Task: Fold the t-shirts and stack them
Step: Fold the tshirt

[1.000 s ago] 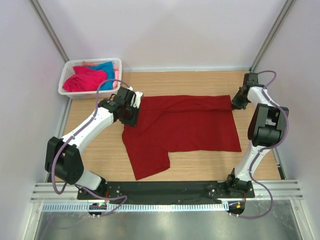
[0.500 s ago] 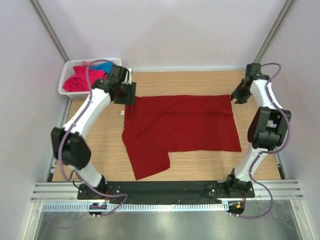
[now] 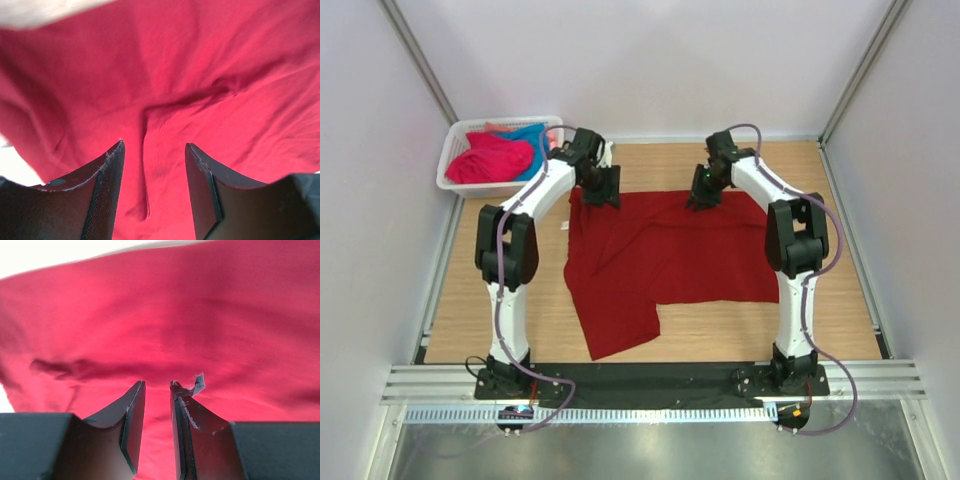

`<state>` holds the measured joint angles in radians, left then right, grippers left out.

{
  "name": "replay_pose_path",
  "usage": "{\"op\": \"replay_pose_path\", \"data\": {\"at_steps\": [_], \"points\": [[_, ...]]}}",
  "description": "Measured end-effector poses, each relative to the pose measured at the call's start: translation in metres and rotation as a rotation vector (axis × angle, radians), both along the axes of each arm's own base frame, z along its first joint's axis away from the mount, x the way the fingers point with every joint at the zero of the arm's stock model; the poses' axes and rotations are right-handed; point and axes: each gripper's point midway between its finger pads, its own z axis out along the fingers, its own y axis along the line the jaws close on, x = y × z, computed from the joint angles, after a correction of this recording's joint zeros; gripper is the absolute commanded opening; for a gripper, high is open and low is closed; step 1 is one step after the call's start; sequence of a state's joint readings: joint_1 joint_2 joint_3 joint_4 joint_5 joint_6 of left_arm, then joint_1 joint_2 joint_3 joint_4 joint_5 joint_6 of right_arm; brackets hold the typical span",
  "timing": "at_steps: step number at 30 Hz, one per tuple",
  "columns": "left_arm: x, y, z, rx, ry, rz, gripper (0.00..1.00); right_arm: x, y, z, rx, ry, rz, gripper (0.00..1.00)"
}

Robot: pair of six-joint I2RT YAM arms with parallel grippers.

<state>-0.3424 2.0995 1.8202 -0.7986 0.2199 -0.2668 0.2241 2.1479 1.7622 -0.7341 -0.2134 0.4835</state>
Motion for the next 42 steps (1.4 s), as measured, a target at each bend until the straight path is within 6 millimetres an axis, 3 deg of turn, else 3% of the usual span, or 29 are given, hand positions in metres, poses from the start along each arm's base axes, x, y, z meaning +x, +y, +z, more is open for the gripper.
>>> {"op": "replay_pose_path", "data": {"at_steps": [2, 5, 12, 15, 27, 34, 40, 42], "points": [[0.006, -0.006, 0.0, -0.015, -0.023, -0.025, 0.54, 0.001, 0.022, -0.002, 0.018, -0.006, 0.05, 0.34], [0.01, -0.015, -0.01, -0.009, -0.038, -0.07, 0.54, -0.003, 0.028, -0.004, 0.019, 0.006, 0.076, 0.34], [-0.004, -0.04, -0.048, 0.039, 0.003, -0.168, 0.52, 0.001, 0.001, -0.007, -0.016, 0.008, 0.061, 0.34], [-0.006, -0.041, -0.059, 0.069, 0.014, -0.174, 0.53, 0.003, -0.008, -0.007, -0.022, 0.012, 0.043, 0.34], [0.002, -0.024, -0.065, 0.135, -0.013, -0.177, 0.51, 0.002, -0.019, 0.007, -0.035, -0.01, 0.023, 0.34], [-0.007, -0.026, -0.072, 0.117, 0.019, -0.19, 0.41, 0.003, -0.022, 0.016, -0.049, -0.032, 0.016, 0.34], [-0.016, -0.025, -0.072, 0.11, 0.035, -0.199, 0.09, 0.002, -0.025, 0.019, -0.066, -0.037, 0.008, 0.33], [-0.019, -0.027, -0.069, 0.109, 0.034, -0.205, 0.07, 0.001, -0.027, 0.02, -0.076, -0.038, 0.003, 0.33]]}}
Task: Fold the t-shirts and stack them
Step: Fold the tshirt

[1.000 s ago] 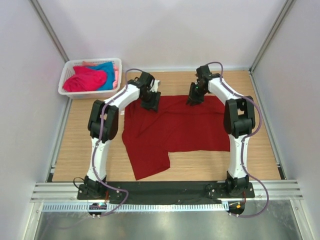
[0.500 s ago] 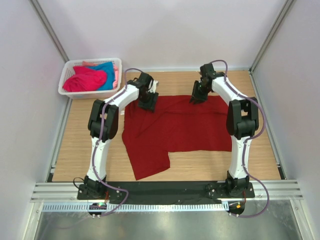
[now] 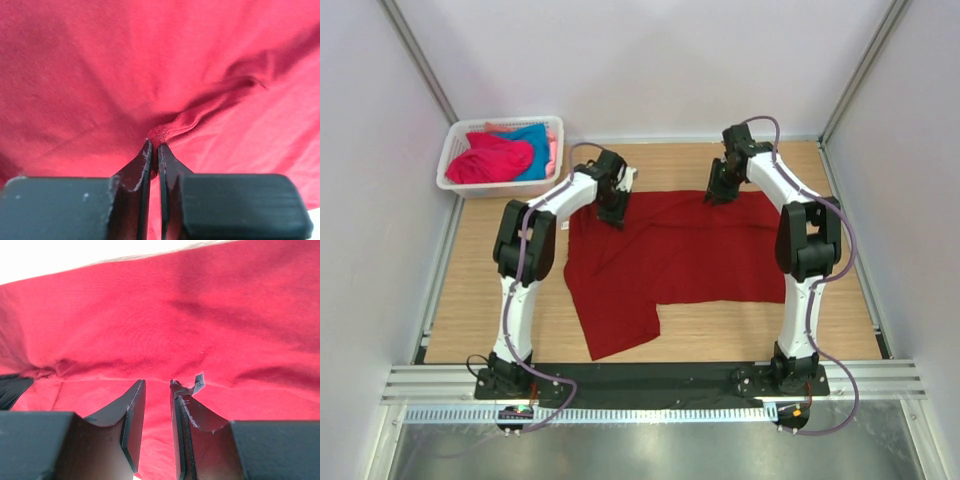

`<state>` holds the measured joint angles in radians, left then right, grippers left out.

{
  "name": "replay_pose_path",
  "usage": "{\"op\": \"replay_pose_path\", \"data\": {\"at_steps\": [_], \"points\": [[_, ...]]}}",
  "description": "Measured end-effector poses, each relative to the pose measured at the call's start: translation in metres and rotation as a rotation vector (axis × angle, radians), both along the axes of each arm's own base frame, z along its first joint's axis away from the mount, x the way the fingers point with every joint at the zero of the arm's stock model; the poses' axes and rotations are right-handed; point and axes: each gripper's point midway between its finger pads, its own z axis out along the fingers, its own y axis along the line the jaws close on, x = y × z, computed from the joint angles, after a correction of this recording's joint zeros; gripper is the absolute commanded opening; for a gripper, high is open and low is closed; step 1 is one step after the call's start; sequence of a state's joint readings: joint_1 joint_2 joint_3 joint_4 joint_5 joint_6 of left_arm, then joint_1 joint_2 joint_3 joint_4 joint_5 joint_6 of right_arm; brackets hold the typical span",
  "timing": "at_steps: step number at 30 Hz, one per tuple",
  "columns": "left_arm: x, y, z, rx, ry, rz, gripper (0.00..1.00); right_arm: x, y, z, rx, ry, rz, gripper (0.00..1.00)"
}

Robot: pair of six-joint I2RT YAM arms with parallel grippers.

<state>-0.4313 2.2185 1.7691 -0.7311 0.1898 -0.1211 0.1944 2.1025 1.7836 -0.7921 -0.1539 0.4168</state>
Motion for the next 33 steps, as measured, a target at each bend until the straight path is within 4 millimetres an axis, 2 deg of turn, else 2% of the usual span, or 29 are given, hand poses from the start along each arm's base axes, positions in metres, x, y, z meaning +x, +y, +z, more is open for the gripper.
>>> {"op": "replay_pose_path", "data": {"at_steps": [5, 8, 11, 15, 17, 20, 21, 22, 27, 30, 33], "points": [[-0.013, -0.014, 0.021, 0.004, -0.029, -0.041, 0.08, -0.008, -0.014, -0.005, -0.051, 0.016, -0.03, 0.32], [-0.031, -0.029, 0.036, 0.008, -0.05, -0.085, 0.08, -0.018, -0.028, -0.01, -0.085, 0.04, -0.06, 0.31], [-0.056, -0.038, 0.04, 0.016, -0.046, -0.129, 0.08, -0.024, -0.048, -0.014, -0.106, 0.06, -0.109, 0.31], [-0.082, -0.036, 0.032, 0.043, -0.005, -0.156, 0.24, -0.028, -0.081, -0.019, -0.148, 0.079, -0.188, 0.31], [-0.093, -0.031, 0.028, 0.055, 0.022, -0.161, 0.27, -0.028, -0.098, -0.02, -0.17, 0.087, -0.236, 0.31], [-0.103, -0.028, 0.027, 0.049, 0.05, -0.162, 0.39, -0.031, -0.123, -0.022, -0.203, 0.104, -0.302, 0.31], [-0.104, -0.028, 0.029, 0.045, 0.053, -0.159, 0.46, -0.031, -0.131, -0.022, -0.21, 0.109, -0.326, 0.31], [-0.105, -0.028, 0.031, 0.037, 0.054, -0.152, 0.49, -0.033, -0.138, -0.022, -0.219, 0.116, -0.349, 0.32], [-0.094, -0.015, 0.059, -0.014, 0.031, -0.045, 0.53, -0.038, -0.173, -0.018, -0.259, 0.137, -0.446, 0.35], [-0.064, 0.025, 0.07, -0.02, 0.009, 0.122, 0.54, -0.033, -0.193, -0.009, -0.266, 0.12, -0.5, 0.36], [-0.043, 0.067, 0.07, 0.003, 0.004, 0.27, 0.54, -0.027, -0.211, -0.005, -0.275, 0.102, -0.538, 0.38]]}}
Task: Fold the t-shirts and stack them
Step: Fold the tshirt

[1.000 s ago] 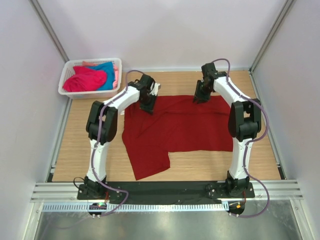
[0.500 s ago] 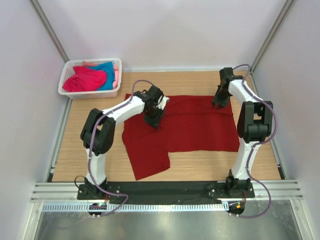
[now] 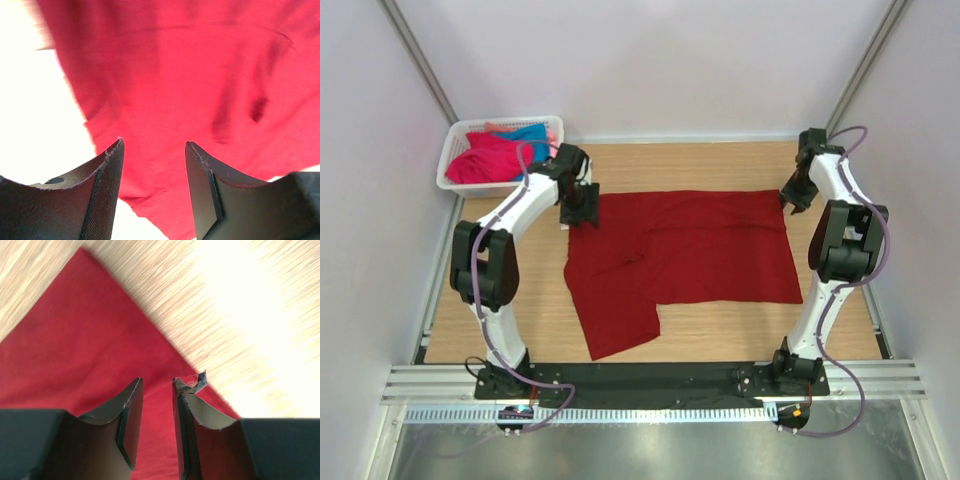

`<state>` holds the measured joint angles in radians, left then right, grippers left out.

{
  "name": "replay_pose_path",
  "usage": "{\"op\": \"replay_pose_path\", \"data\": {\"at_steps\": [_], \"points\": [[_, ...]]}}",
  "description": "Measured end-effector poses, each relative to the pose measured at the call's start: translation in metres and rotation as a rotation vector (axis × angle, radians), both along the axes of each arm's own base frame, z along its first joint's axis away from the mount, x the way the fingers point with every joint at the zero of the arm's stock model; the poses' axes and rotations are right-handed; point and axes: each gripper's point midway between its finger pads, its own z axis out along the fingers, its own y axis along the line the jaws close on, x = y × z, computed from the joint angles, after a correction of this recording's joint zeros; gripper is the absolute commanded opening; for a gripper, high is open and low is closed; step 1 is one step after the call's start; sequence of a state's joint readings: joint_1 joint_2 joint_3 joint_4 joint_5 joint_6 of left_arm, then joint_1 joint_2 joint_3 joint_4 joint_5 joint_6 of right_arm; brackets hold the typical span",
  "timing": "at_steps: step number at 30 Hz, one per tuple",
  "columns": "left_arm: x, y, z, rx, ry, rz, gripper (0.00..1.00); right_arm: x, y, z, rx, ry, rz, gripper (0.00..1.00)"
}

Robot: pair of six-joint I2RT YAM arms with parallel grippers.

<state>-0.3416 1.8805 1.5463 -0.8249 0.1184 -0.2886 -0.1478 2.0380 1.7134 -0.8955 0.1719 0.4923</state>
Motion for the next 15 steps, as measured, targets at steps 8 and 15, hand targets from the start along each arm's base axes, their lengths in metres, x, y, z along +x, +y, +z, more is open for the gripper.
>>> {"op": "replay_pose_path", "data": {"at_steps": [8, 15], "points": [[-0.011, 0.018, -0.019, 0.056, 0.055, 0.081, 0.58, -0.003, -0.022, -0.036, 0.029, 0.071, -0.002, 0.4], [-0.013, 0.02, -0.042, 0.099, 0.096, 0.081, 0.45, 0.004, -0.021, -0.053, 0.053, 0.072, 0.064, 0.38]]}}
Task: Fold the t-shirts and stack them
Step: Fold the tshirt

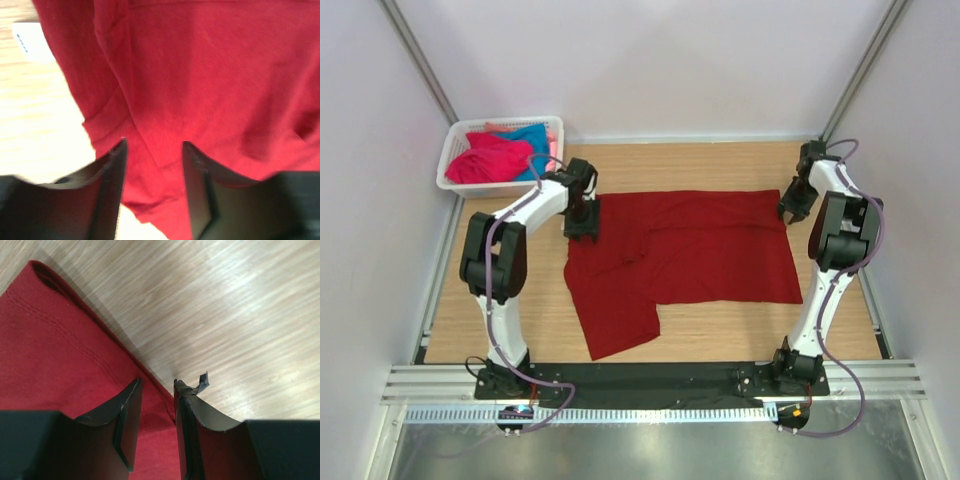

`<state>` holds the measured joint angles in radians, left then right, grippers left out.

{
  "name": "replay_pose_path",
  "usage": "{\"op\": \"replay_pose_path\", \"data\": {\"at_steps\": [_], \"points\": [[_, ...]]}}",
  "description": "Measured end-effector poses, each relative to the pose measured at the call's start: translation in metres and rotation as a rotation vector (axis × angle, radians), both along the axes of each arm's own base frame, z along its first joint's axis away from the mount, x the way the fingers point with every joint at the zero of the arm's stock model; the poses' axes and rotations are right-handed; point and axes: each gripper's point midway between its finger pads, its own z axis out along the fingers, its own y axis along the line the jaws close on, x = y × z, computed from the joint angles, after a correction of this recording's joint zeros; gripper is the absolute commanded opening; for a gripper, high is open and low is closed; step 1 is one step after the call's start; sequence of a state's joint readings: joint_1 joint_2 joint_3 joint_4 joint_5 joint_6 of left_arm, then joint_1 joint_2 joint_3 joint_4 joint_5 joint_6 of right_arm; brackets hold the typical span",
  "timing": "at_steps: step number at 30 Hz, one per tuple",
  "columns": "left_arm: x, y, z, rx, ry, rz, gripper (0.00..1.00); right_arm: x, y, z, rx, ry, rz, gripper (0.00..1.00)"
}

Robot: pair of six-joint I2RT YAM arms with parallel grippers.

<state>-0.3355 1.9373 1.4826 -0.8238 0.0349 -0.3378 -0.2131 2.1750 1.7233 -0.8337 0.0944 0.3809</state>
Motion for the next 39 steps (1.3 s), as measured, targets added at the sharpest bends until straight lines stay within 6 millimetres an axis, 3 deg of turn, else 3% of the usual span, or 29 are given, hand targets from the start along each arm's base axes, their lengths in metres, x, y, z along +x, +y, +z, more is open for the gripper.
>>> {"op": "replay_pose_path", "data": {"at_steps": [6, 8, 17, 19, 20, 21, 23, 27, 29, 31, 34, 39], "points": [[-0.001, 0.006, -0.026, 0.044, 0.052, 0.011, 0.01, 0.008, 0.001, -0.005, 0.032, -0.03, 0.028, 0.08], [-0.001, 0.009, -0.027, 0.061, 0.052, 0.008, 0.0, 0.011, 0.002, -0.005, 0.04, -0.037, 0.039, 0.01], [0.013, 0.01, -0.029, 0.093, 0.043, 0.028, 0.0, 0.032, -0.015, -0.004, 0.0, -0.063, 0.029, 0.01], [0.015, 0.008, -0.029, 0.084, 0.046, 0.038, 0.09, 0.032, -0.019, -0.004, -0.001, -0.064, 0.021, 0.01], [0.017, 0.007, -0.028, 0.079, 0.047, 0.04, 0.23, 0.032, -0.021, -0.004, -0.001, -0.065, 0.017, 0.01], [0.019, 0.005, -0.026, 0.077, 0.045, 0.038, 0.28, 0.032, -0.023, -0.004, -0.002, -0.065, 0.014, 0.02], [0.024, 0.003, -0.016, 0.07, 0.039, 0.038, 0.42, 0.031, -0.026, -0.003, -0.009, -0.063, 0.008, 0.11], [0.067, -0.006, 0.033, 0.03, -0.086, 0.051, 0.48, 0.029, -0.03, -0.003, -0.027, -0.054, -0.002, 0.29], [0.092, -0.006, 0.059, -0.004, -0.178, 0.072, 0.5, 0.027, -0.032, -0.003, -0.03, -0.048, -0.005, 0.32], [0.108, -0.002, 0.072, -0.019, -0.234, 0.092, 0.51, 0.026, -0.033, -0.003, -0.032, -0.044, -0.008, 0.33], [0.128, 0.003, 0.069, -0.029, -0.271, 0.118, 0.54, 0.025, -0.034, 0.001, -0.033, -0.04, -0.01, 0.33], [0.157, -0.003, 0.033, -0.025, -0.259, 0.137, 0.56, 0.034, -0.033, 0.009, -0.02, -0.074, -0.007, 0.38]]}}
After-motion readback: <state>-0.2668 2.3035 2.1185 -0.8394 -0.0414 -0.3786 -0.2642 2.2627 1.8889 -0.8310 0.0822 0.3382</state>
